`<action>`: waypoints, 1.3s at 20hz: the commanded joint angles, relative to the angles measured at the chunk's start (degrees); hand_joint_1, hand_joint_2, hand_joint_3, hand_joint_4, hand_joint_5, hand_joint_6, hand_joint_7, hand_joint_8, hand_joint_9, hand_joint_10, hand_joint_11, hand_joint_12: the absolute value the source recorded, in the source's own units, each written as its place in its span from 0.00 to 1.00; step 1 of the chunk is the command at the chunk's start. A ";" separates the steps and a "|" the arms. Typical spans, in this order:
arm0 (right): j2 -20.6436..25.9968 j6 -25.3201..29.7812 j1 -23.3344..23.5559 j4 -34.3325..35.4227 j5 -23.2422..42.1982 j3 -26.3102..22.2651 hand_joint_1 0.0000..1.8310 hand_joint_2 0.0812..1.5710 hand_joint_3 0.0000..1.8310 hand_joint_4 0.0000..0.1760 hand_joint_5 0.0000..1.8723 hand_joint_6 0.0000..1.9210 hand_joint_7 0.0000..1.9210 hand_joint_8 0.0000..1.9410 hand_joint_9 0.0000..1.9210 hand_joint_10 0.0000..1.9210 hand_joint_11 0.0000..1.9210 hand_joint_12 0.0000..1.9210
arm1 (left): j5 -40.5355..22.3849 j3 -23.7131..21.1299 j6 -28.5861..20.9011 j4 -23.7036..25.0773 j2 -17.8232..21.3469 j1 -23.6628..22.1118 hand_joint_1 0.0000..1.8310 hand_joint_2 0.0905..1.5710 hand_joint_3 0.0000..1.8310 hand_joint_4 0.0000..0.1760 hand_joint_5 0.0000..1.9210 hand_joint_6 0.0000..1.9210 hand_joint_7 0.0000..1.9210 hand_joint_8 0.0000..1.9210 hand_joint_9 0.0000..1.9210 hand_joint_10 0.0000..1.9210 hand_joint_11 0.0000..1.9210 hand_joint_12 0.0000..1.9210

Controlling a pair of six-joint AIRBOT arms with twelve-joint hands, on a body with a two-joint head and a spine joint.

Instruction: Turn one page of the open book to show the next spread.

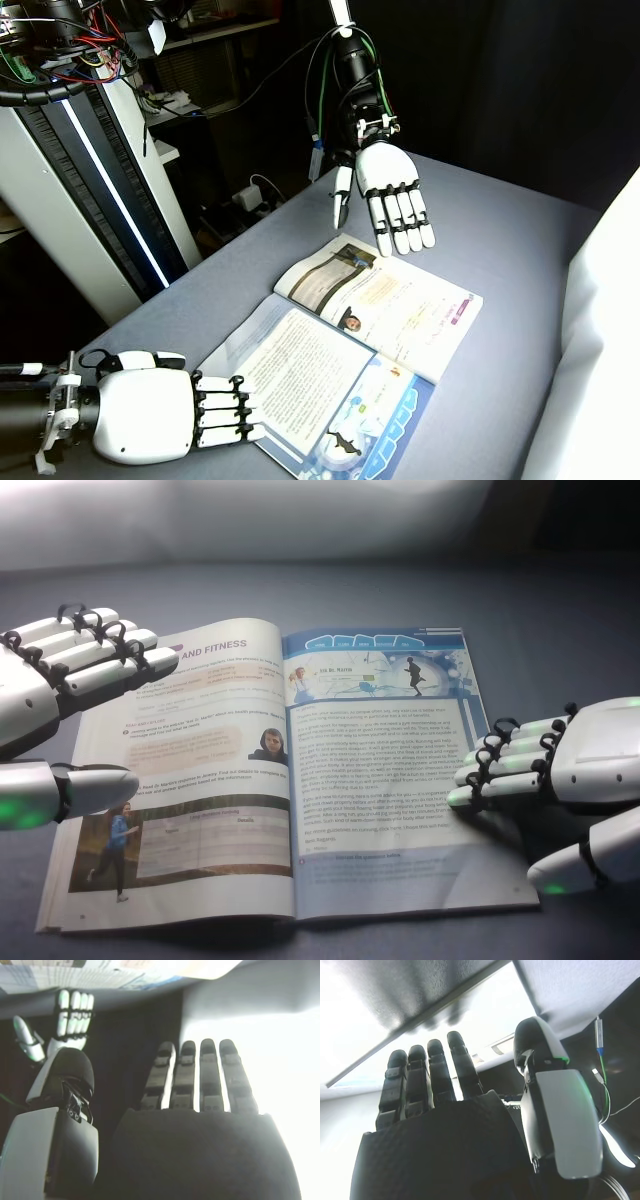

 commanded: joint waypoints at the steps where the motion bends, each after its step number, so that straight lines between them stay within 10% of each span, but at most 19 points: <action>1: -0.26 0.42 0.16 1.09 1.54 0.42 0.00 0.81 0.00 0.00 0.02 0.00 0.00 0.00 0.00 0.00 0.00 0.00 | -6.75 -0.03 -0.05 -1.34 0.51 -0.70 0.00 0.83 0.00 0.07 0.00 0.00 0.00 0.00 0.00 0.00 0.00 0.00; 26: -15.81 -11.76 3.67 17.21 10.71 9.52 0.00 0.81 0.00 0.00 0.02 0.01 0.00 0.00 0.00 0.00 0.00 0.00 | -14.30 -5.00 4.84 -13.68 6.21 11.77 0.00 0.83 0.00 0.19 0.00 0.00 0.00 0.00 0.00 0.00 0.00 0.00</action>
